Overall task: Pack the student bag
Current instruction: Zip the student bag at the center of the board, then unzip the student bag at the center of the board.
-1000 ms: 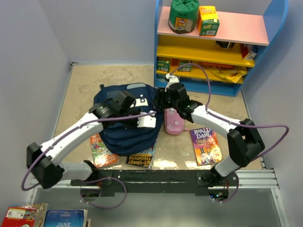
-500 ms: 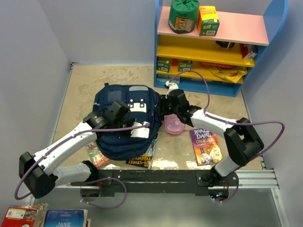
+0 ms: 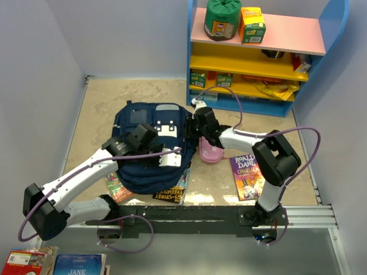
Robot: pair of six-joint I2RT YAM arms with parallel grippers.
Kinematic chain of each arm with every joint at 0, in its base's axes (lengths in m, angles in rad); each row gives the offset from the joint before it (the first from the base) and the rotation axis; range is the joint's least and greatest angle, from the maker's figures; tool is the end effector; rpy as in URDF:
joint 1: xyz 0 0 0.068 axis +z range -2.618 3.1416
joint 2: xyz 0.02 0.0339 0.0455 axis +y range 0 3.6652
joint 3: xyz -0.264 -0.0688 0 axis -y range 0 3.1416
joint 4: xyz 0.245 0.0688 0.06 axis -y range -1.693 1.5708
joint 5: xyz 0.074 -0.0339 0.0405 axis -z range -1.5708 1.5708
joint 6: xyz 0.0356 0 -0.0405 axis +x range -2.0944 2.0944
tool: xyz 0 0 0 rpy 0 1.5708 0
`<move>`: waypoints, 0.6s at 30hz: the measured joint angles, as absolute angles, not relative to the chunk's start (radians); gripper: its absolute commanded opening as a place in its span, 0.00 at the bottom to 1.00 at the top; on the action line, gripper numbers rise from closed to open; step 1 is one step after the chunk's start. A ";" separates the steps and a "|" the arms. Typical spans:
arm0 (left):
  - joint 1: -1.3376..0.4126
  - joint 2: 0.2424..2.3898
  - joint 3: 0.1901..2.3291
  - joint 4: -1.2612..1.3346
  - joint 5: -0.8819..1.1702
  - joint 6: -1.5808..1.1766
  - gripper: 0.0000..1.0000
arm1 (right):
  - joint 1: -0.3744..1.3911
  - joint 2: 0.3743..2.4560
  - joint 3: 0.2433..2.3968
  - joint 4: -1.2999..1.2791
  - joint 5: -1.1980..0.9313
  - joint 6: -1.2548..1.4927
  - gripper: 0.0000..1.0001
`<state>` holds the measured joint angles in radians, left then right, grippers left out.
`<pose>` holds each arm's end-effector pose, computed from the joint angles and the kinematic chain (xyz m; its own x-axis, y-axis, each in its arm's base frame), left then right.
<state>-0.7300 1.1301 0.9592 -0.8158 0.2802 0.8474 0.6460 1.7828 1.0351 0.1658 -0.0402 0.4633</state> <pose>0.1564 -0.1532 0.2795 0.1541 0.8288 -0.5379 0.9654 -0.0103 0.2606 0.3086 0.2344 0.1888 -0.6734 0.0515 -0.7375 -0.3660 0.8435 0.3931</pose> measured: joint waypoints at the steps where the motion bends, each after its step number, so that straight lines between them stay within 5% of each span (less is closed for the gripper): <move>1: -0.730 1.130 0.958 -0.816 0.280 0.847 0.00 | 0.652 1.791 1.049 0.165 -0.034 0.461 0.42; 12: -0.729 1.125 0.950 -0.816 0.271 0.833 0.00 | 0.712 1.863 1.121 0.138 0.028 0.435 0.36; 18: -0.729 1.123 0.950 -0.810 0.265 0.829 0.00 | 0.752 1.882 1.164 0.101 0.114 0.404 0.02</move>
